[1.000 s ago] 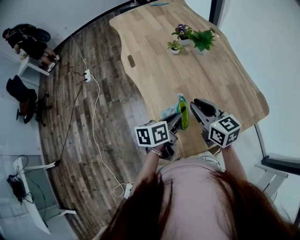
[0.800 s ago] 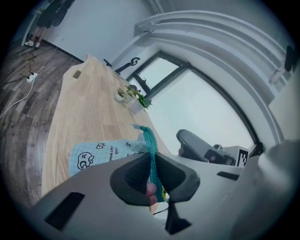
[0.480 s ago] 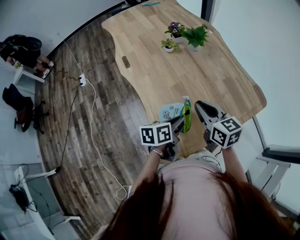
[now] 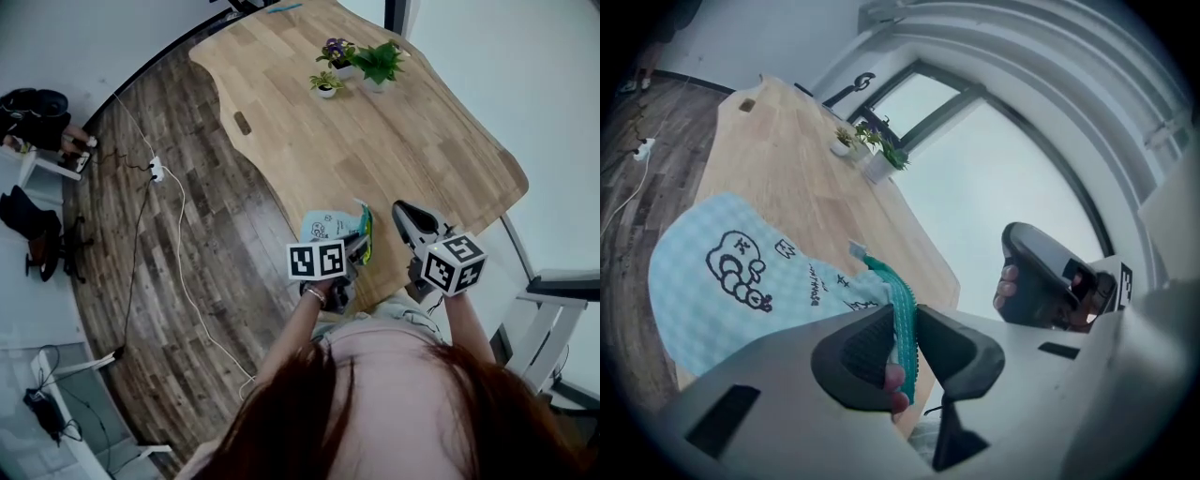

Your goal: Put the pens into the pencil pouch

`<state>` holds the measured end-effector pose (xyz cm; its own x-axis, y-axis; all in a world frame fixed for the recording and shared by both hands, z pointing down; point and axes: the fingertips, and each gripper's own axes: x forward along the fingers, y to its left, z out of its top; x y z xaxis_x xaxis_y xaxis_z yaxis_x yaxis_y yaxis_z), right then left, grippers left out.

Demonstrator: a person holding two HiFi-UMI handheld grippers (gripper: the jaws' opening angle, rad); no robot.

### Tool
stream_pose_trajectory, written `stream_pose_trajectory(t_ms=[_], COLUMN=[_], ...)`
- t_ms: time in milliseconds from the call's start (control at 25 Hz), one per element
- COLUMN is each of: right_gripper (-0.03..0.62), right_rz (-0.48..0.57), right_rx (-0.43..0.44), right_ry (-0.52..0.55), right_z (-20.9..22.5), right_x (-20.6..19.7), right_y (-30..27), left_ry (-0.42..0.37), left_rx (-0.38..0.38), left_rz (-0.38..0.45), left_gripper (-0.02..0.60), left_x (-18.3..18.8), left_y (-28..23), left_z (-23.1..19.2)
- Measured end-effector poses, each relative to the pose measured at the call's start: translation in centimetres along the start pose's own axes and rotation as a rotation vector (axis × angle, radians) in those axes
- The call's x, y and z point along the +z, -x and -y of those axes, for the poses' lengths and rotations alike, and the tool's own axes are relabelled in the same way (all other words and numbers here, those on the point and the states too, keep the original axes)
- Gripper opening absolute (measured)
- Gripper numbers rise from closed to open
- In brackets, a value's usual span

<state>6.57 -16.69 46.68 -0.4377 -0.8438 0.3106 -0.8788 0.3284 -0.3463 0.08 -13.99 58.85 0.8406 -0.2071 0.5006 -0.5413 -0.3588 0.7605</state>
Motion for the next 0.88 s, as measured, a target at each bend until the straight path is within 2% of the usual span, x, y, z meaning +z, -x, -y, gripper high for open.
stream_pose_trajectory(t_ms=[160, 360, 600, 880], right_gripper=[0.012, 0.005, 0.002, 0.002], right_rz=[0.011, 0.032, 0.034, 0.037], right_rx=[-0.021, -0.050, -0.052, -0.006], right_ry=[-0.009, -0.001, 0.009, 0.088], right_z=[-0.8, -1.8, -3.3, -5.6], right_x=[-0.7, -0.7, -1.2, -0.8], right_y=[0.9, 2.0, 2.6, 2.1], left_ry=[-0.041, -0.147, -0.341, -0.480], left_rx=[-0.025, -0.019, 0.054, 0.178], left_rz=[0.014, 0.101, 0.223, 0.339], left_gripper=[0.092, 0.091, 0.048, 0.013], left_x=[-0.1, 0.6, 1.9, 3.5], left_y=[0.3, 2.5, 6.0, 9.7], left_z=[0.6, 1.8, 3.7, 5.1])
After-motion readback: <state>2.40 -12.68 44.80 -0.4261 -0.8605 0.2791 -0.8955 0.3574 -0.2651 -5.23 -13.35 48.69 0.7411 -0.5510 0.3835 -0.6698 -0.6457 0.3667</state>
